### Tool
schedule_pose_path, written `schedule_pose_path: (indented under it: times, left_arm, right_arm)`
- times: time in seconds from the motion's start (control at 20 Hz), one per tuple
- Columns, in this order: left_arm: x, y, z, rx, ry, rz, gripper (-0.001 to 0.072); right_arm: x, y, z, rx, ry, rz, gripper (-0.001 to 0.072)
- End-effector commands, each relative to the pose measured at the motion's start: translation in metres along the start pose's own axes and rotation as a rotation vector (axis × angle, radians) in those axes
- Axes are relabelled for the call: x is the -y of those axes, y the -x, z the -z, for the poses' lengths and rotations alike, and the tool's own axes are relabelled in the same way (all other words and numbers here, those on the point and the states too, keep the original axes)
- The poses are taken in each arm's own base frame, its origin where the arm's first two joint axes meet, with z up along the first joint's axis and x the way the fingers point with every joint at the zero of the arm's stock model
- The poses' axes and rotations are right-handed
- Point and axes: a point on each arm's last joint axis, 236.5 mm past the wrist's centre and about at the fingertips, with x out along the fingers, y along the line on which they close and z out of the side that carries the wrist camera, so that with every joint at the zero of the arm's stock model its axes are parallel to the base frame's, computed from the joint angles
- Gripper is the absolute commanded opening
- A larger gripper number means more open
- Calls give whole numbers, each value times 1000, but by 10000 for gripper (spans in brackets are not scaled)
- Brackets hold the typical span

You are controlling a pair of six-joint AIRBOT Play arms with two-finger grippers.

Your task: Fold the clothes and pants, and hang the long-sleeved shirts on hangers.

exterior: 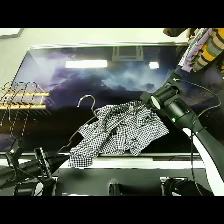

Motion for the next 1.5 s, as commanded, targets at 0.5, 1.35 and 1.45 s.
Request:
schedule_pose_path:
  times: [0.5,1.35,1.45]
  left_arm:
    - [-40,-36,2,-68,-33,41,19]
    - [-53,-107,-19,-111,-207,63,19]
    - [-51,-113,-26,-120,-224,82,19]
  right_arm:
    - [-2,39,11,-59,106,-89,32]
    - [-7,103,13,-119,244,-171,32]
    - [-7,122,5,-109,265,-177,32]
